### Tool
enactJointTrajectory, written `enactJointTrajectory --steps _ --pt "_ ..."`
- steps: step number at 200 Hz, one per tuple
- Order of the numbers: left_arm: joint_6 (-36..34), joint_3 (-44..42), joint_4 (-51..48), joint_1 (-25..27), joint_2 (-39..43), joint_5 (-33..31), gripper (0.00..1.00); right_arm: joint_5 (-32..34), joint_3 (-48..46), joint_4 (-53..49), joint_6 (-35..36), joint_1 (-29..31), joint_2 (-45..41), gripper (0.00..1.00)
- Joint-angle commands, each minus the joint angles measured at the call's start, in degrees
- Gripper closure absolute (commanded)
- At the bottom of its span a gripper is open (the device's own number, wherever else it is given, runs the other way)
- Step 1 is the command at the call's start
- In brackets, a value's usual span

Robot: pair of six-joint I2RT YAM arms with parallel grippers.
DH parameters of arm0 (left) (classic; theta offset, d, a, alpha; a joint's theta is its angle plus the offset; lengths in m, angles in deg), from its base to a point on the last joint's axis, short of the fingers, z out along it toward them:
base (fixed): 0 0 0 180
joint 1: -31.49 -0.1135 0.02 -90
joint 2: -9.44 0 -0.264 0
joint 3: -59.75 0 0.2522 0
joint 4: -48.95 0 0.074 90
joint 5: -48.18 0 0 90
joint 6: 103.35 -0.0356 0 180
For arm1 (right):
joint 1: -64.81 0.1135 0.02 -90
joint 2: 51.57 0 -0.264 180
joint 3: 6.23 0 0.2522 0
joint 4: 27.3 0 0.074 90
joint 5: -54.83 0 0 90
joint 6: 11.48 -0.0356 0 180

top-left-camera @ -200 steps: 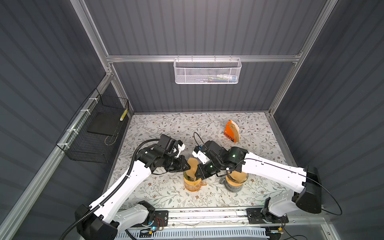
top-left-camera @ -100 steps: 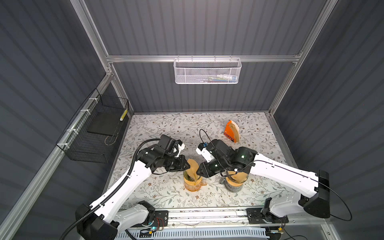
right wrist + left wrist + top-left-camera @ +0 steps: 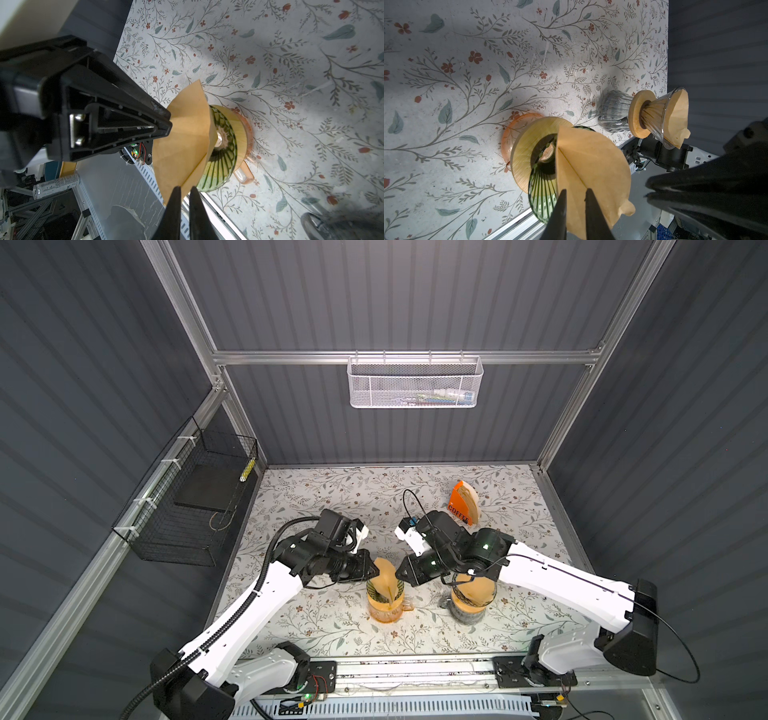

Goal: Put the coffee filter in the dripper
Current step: 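Press the filter into the dripper with the left gripper while the right holds it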

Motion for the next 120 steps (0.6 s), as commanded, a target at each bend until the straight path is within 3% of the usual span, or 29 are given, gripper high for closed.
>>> enactJointTrajectory --steps 1,120 --pt "0.5 1.1 -0.4 0.4 0.8 -0.1 0.81 -1.5 1.7 0.9 1.5 0.0 1.5 0.87" --pt "1.3 -3.0 1.5 0.4 1.3 -0.1 0.82 -0.4 -1.4 2.1 1.4 0.0 3.1 0.89"
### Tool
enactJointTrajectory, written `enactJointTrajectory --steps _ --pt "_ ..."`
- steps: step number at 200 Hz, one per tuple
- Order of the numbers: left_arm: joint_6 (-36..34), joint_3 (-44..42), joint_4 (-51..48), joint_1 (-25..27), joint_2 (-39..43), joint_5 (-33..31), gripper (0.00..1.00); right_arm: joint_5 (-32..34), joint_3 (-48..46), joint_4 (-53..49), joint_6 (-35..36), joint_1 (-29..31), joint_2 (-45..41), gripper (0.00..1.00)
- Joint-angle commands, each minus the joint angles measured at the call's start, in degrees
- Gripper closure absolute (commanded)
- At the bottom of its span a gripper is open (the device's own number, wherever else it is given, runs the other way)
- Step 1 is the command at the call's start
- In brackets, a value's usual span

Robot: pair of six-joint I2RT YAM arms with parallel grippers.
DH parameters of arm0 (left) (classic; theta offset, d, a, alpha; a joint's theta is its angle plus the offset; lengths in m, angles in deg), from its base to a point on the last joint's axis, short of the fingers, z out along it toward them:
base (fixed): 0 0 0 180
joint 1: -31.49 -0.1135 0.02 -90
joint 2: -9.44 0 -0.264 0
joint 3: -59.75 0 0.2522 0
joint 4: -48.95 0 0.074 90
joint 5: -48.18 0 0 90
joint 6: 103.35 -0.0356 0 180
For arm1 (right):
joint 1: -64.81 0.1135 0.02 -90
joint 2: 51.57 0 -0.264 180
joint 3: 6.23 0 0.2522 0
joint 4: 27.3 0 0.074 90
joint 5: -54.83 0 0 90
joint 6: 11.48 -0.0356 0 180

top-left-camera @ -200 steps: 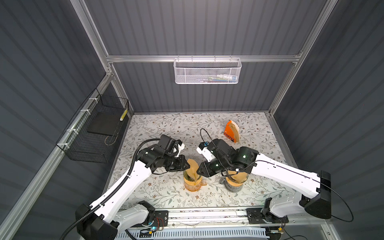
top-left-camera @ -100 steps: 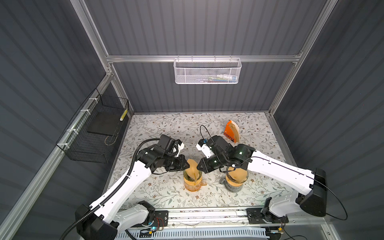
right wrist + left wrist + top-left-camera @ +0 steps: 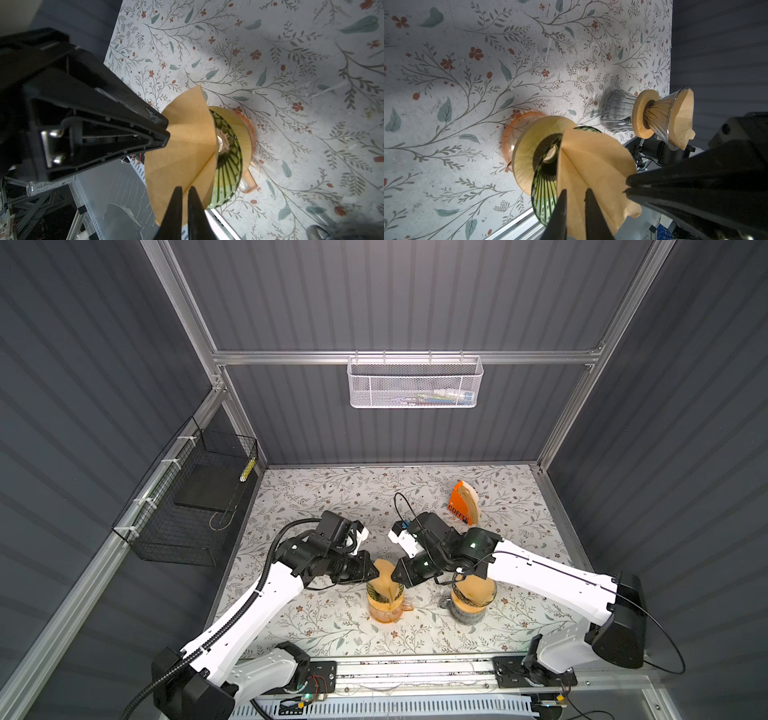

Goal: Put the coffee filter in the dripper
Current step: 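Press the filter into the dripper with the left gripper while the right holds it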

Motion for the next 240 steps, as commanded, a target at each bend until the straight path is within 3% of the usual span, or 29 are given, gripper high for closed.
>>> enactJointTrajectory --steps 1,240 --pt "0.8 -1.2 0.6 0.4 1.3 -0.1 0.82 0.5 -1.3 1.1 0.1 0.0 0.0 0.89" --pt "1.8 -6.3 4.4 0.4 1.2 0.1 0.82 1.5 -6.6 5.9 -0.9 0.0 1.2 0.90"
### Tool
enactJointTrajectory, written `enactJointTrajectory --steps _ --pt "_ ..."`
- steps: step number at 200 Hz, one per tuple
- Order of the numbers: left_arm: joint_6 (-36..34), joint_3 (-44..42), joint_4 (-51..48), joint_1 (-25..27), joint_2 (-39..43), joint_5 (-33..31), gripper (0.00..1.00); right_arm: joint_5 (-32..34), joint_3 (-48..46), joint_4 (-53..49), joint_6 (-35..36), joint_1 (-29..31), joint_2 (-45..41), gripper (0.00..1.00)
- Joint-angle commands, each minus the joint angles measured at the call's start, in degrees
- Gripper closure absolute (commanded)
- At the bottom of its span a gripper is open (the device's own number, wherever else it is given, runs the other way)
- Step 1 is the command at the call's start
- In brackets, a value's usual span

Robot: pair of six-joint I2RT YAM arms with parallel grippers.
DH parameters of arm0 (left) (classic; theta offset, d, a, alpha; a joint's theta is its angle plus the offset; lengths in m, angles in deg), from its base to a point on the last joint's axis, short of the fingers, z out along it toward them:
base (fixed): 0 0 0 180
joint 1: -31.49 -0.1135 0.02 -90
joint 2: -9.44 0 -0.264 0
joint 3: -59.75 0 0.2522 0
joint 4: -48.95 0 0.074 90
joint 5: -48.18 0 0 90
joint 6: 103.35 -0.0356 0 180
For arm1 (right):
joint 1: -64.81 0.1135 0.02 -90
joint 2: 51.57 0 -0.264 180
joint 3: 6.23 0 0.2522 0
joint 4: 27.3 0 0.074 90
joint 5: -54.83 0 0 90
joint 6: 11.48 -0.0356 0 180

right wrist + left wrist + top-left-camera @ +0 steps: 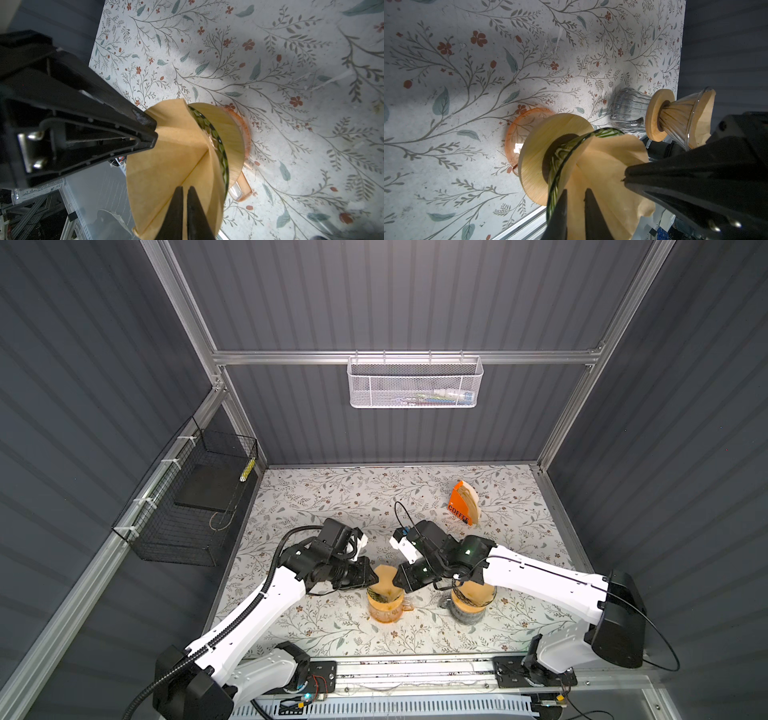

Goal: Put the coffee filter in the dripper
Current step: 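Press the filter into the dripper with the left gripper while the right holds it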

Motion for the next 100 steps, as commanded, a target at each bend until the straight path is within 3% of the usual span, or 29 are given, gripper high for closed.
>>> enactJointTrajectory --steps 1,100 --pt "0.3 -0.8 0.2 0.4 0.5 0.1 0.82 0.7 -0.7 0.6 -0.4 0.0 0.8 0.90" --pt "-0.3 5.0 -1.9 0.3 1.9 0.6 0.82 -0.2 2.2 -0.7 -0.8 0.0 -2.7 0.89"
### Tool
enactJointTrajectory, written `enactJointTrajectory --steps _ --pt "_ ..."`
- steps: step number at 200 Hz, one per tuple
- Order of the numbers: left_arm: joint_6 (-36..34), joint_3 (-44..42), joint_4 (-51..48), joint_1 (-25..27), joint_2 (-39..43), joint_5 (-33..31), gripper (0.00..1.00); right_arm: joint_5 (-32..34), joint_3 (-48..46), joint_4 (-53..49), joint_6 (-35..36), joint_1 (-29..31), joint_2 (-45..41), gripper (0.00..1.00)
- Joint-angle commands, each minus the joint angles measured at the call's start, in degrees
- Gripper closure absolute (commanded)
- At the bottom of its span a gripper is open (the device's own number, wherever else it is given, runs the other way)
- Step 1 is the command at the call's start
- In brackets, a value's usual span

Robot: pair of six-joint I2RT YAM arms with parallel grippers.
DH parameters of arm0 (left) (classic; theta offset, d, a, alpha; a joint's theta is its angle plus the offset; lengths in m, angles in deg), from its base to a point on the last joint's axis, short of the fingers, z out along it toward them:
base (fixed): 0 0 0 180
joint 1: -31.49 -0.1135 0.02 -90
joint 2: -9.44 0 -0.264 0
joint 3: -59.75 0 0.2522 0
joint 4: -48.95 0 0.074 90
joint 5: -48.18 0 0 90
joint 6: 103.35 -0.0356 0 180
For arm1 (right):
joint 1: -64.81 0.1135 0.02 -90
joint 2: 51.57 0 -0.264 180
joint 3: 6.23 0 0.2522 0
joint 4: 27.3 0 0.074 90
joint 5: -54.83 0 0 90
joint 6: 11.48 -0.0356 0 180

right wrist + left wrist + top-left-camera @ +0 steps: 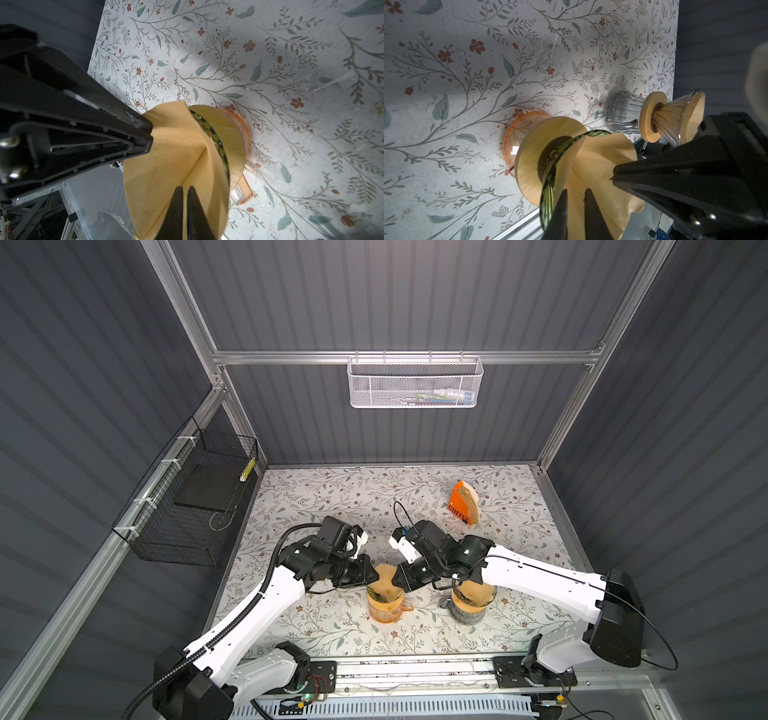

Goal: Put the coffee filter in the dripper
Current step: 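Press the filter into the dripper with the left gripper while the right holds it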

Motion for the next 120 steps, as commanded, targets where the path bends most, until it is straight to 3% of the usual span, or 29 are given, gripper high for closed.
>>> enactJointTrajectory --steps 1,120 --pt "-0.3 2.5 -1.5 0.4 1.8 0.6 0.83 -0.1 1.8 -0.6 -0.6 0.0 -2.5 0.89" --pt "-1.6 -0.3 -4.5 0.4 4.9 3.4 0.82 0.9 -3.9 -0.8 -4.2 1.5 -8.0 0.89"
